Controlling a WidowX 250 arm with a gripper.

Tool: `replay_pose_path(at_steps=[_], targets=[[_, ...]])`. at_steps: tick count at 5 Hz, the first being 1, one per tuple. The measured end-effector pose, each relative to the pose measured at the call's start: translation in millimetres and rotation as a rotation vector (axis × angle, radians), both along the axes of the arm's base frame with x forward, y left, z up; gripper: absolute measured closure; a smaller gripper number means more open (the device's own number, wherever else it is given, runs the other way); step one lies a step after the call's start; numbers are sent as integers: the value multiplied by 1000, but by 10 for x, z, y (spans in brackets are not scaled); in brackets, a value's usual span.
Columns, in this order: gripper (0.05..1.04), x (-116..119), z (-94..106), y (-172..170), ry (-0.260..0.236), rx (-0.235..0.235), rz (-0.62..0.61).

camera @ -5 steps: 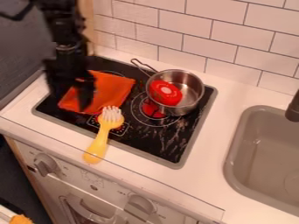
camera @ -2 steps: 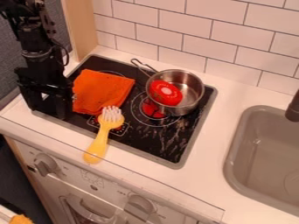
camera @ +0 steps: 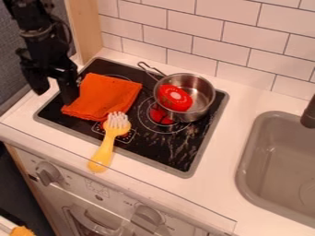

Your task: Move the orange towel on the lower part of stove

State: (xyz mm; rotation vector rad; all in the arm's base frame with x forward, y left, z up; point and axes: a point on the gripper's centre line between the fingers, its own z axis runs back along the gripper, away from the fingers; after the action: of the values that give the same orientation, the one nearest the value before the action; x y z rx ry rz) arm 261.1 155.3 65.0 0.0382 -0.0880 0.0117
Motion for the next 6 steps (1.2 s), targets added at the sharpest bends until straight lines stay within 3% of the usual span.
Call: replay_pose_path(at_steps=[1, 3, 5, 6], targets=[[83, 345, -11, -21, -29, 6, -17], [83, 580, -443, -46, 3, -3, -8], [83, 640, -566, -194, -2, 74, -95], [83, 662, -561, -225, 43, 145, -204]])
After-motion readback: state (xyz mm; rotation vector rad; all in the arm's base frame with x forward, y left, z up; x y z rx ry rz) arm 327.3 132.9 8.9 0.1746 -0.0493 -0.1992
